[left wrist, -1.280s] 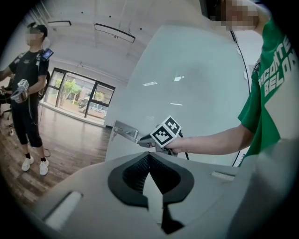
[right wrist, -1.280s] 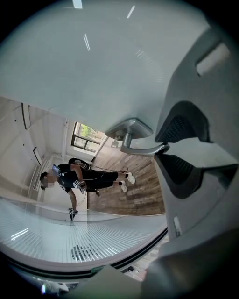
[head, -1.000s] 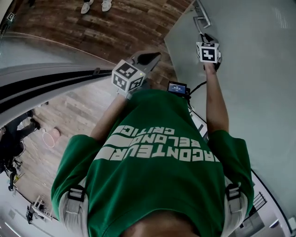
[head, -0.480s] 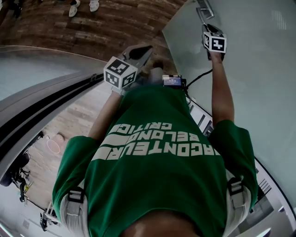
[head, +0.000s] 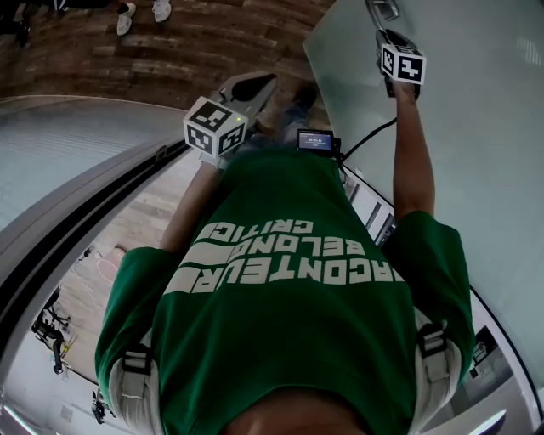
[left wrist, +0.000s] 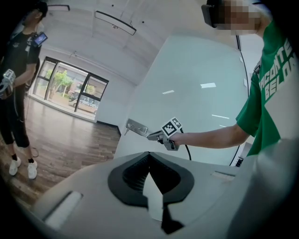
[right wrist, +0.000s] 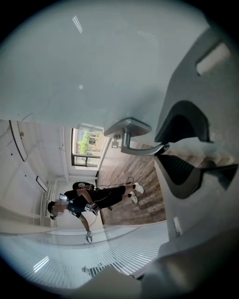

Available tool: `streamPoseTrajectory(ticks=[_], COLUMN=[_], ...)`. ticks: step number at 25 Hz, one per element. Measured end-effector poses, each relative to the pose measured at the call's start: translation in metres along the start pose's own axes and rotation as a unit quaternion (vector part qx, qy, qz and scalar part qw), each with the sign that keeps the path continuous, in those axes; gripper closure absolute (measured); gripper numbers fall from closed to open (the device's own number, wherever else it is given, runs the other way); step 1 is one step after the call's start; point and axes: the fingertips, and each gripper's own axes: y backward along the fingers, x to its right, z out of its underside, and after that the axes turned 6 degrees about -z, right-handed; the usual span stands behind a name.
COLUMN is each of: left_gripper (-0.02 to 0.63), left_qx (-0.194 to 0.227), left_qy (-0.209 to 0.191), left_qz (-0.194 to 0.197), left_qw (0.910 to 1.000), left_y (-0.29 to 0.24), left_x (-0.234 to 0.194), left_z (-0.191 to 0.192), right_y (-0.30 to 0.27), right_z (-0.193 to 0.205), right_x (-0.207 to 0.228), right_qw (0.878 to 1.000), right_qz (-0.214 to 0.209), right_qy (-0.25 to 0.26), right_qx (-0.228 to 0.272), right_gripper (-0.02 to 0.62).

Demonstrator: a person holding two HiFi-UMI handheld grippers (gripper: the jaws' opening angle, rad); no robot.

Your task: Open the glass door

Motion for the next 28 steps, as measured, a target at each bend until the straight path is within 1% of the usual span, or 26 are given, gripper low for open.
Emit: streamPoseTrajectory(ticks=[6,12,18,23,28], left_gripper=[0.595,0.595,0.595,0.595,0.595], left_qx=[-0.009,-0.017,-0.023,-0.034,-0.049], left_qy=[-0.012,-0.017,-0.022,-0.025,-0.03], left_qz=[0.023,0.042,0.054,0.068,0.086], left_qw=[0.9996,0.9988,0.998,0.9968,0.9946], left_y=[-0.037,-0.068,-0.108,-0.131,-0.167], left_x=[0.012,0.02,0.02,0.027,0.041], left_z=[-0.014,-0.033,-0.05,-0.071,-0.087], right_y=[0.002,0.012,0.008,0.025,0.037], right_z=[-0.001,0.0,-0.001,-0.009,-0.013], right_x=[0.029,0.057,0.087,0.111,0.145], right_qw=[1.0,0.998,0.997,0.994,0.992], right_qz=[0.018,0.048,0.062,0.083,0.103], right_qy=[-0.016,-0.037,-0.048,-0.062,-0.073], right_qx=[0.008,0.005,0.015,0.016,0.019], right_gripper=[0.529,0.529,0.529,0.529,0.529])
